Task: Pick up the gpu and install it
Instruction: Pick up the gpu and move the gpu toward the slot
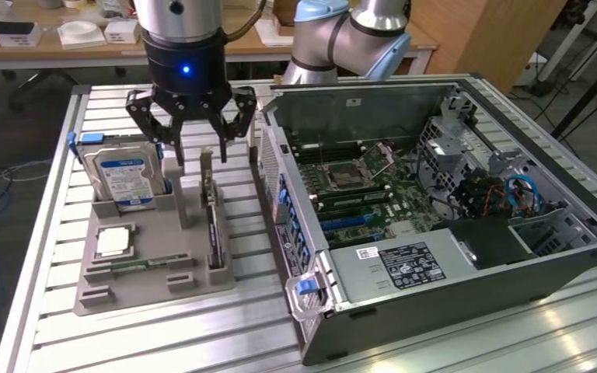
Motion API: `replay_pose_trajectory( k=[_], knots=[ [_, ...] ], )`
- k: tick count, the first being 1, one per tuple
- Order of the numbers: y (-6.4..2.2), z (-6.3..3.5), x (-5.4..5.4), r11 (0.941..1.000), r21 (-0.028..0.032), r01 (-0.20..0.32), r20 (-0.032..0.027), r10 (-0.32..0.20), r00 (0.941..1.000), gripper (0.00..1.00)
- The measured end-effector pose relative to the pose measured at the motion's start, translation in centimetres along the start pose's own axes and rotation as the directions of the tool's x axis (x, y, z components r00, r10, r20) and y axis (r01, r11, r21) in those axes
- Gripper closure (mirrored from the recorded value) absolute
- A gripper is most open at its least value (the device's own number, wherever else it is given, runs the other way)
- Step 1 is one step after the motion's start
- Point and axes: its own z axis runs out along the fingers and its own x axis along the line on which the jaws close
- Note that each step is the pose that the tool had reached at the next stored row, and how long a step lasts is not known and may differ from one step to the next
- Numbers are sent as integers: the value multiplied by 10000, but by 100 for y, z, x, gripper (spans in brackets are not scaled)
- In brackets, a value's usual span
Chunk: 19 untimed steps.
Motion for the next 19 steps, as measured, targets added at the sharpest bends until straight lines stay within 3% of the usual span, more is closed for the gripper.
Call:
replay_pose_trajectory(
  k=[11, 19],
  knots=[
    [-62, 191, -4, 10000, 0, -1, 0, 1, 10000, 41],
    [-63, 204, -4, 10000, -1, 0, 1, 0, 10000, 41]
  ],
)
